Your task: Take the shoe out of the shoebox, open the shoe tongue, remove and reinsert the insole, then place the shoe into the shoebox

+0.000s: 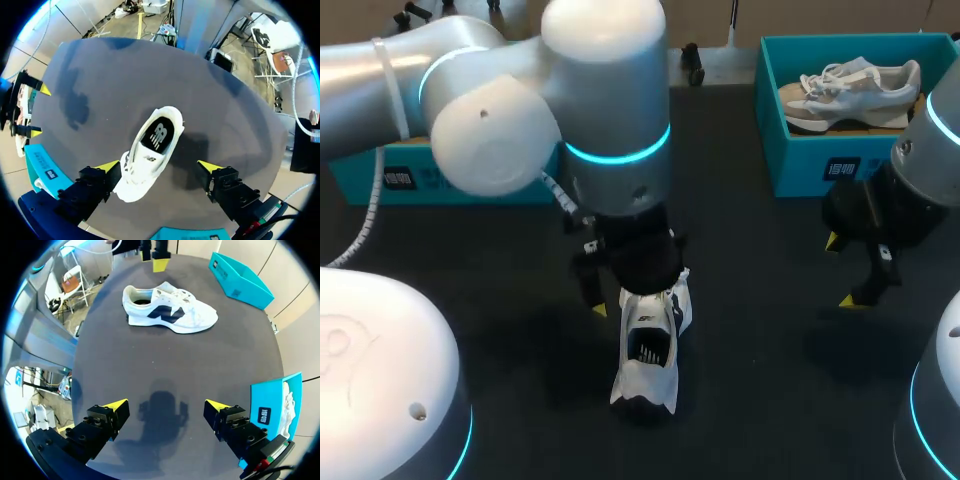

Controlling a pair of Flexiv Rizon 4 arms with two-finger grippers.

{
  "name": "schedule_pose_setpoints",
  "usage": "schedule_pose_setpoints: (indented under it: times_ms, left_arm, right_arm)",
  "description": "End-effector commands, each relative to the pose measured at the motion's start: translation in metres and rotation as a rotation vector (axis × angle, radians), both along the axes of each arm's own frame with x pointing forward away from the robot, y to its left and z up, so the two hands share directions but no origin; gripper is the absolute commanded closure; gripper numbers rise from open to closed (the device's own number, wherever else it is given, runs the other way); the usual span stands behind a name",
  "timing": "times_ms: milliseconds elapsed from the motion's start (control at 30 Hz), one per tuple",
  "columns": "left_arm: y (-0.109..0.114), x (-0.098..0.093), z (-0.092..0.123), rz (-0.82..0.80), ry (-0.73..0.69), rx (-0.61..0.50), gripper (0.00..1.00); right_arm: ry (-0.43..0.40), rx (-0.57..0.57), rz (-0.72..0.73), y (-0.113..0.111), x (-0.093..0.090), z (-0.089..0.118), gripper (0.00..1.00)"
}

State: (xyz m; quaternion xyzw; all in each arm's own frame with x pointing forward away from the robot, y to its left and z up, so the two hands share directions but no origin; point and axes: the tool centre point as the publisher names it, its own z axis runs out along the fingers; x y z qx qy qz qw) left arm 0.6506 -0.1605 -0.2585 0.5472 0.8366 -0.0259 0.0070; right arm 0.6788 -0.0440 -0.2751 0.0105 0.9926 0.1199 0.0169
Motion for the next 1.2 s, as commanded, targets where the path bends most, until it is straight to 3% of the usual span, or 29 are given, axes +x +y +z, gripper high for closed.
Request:
schedule_pose_setpoints:
  times_ms: [33, 367, 533, 833, 1200]
  left_arm:
    - [0.005, -0.004, 0.002, 0.0, -0.015, -0.006, 0.0]
    - [0.005, -0.004, 0.002, 0.0, -0.015, -0.006, 0.0]
    - [-0.004, -0.012, 0.004, 0.145, 0.041, 0.04, 0.0]
    - [0.003, -0.057, 0.013, 0.519, -0.001, 0.096, 0.0]
    - [0.016, -0.099, 0.004, 0.754, -0.026, 0.045, 0.0]
  right_arm:
    - [-0.003, -0.001, -0.001, 0.0, -0.001, -0.001, 0.0]
    - [-0.003, -0.001, -0.001, 0.0, -0.001, -0.001, 0.0]
    - [-0.003, -0.001, -0.001, 0.0, -0.001, -0.001, 0.0]
    - [-0.003, -0.001, -0.001, 0.0, -0.001, -0.001, 0.0]
    - [-0.003, -0.001, -0.001, 0.0, -0.001, -0.001, 0.0]
